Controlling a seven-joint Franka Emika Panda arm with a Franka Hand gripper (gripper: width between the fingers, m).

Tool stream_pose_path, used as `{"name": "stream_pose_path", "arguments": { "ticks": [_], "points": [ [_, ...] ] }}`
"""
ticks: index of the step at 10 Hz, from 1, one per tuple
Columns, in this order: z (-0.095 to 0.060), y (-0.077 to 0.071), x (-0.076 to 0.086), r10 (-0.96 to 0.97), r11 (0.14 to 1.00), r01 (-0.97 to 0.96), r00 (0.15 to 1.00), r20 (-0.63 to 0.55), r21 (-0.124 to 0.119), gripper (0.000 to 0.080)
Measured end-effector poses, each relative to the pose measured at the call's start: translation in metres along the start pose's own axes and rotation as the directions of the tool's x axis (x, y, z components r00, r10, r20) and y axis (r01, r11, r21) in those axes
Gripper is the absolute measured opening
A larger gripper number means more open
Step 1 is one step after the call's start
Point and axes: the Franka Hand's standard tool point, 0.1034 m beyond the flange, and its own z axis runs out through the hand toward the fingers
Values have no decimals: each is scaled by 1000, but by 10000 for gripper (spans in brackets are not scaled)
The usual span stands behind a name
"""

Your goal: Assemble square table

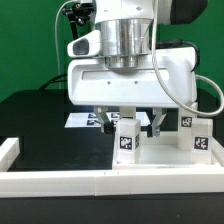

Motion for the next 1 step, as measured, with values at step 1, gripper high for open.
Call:
{"name": "stream_pose_path", "arguments": {
  "ticks": [1],
  "points": [
    [0,0,0,0,1000,0,1000,0,0,649]
  ]
}}
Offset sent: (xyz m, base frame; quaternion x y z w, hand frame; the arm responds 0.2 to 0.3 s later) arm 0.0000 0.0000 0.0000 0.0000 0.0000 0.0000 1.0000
